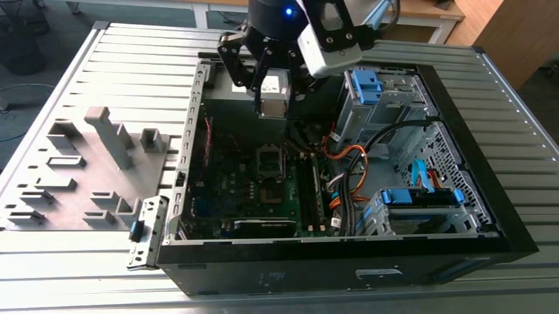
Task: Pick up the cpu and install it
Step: 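Pick up the cpu and move it towards the insertion slot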
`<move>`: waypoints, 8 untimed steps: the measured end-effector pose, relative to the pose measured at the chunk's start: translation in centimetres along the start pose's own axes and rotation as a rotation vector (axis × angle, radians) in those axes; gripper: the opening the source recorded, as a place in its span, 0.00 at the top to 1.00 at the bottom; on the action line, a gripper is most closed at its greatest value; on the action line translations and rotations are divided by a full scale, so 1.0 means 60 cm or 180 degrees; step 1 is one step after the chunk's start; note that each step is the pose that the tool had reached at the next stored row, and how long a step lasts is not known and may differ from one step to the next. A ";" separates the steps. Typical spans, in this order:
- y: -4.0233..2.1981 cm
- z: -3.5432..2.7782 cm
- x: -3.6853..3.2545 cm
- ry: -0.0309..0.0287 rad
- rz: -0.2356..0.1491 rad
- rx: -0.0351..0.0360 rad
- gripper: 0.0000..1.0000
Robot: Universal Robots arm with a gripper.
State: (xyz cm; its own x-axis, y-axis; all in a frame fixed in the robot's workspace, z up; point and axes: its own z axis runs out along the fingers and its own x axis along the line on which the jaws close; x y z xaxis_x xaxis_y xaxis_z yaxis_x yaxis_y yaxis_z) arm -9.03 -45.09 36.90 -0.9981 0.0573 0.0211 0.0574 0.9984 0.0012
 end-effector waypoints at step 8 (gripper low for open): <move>-0.026 0.012 -0.004 0.0003 0.0000 0.0000 0.53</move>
State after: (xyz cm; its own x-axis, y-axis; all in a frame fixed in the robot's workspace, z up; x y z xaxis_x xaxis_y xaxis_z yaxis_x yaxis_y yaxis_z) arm -8.90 -46.68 36.19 -0.9981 0.0573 0.0220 0.0573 0.9984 0.0011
